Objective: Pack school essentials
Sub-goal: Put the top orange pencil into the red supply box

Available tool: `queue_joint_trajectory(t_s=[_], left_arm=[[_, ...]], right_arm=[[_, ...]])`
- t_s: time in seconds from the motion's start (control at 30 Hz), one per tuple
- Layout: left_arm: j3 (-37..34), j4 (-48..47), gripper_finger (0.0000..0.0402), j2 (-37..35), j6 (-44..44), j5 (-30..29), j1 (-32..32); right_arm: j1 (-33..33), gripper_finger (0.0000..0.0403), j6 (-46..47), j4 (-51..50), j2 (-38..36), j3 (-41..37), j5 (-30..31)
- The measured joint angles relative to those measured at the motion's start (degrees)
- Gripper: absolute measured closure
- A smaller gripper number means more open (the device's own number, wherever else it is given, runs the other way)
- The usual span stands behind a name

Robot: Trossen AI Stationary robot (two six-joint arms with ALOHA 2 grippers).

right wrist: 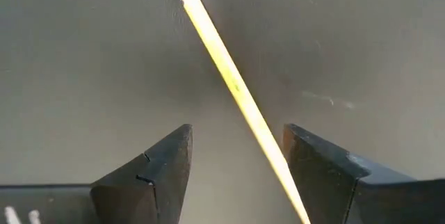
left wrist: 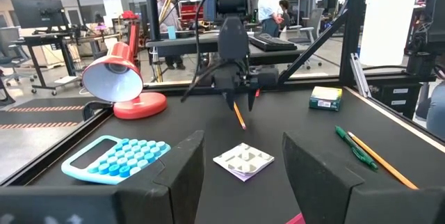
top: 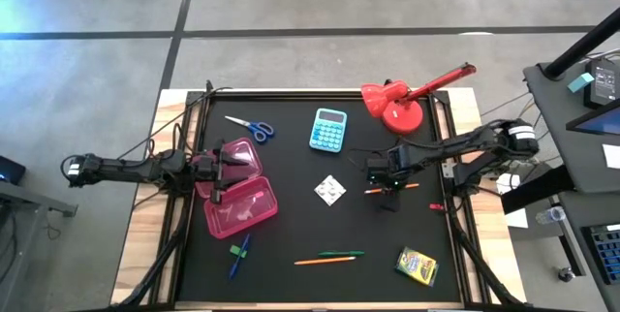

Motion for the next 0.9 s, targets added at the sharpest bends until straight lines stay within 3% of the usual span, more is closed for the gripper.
queue_joint_trajectory(t_s=[0.27, 0.73, 0.9], left_arm=[[0.0, 0.0, 0.0226, 0.0, 0.0, 0.0, -0.02], [0.0, -0.01, 0.0226, 0.0, 0.0, 0.0, -0.02], [0.0, -0.02, 0.0226, 0.0, 0.0, 0.0, -0.01]], right_arm=[[0.0, 0.0207, -2.23, 2.21, 4.57, 0.16, 1.77], [0.0, 0.0373, 0.2, 2.79, 6.19, 0.11, 1.29], [0.0, 0.0389, 3.07, 2.74, 6.17, 0.07, 1.09]])
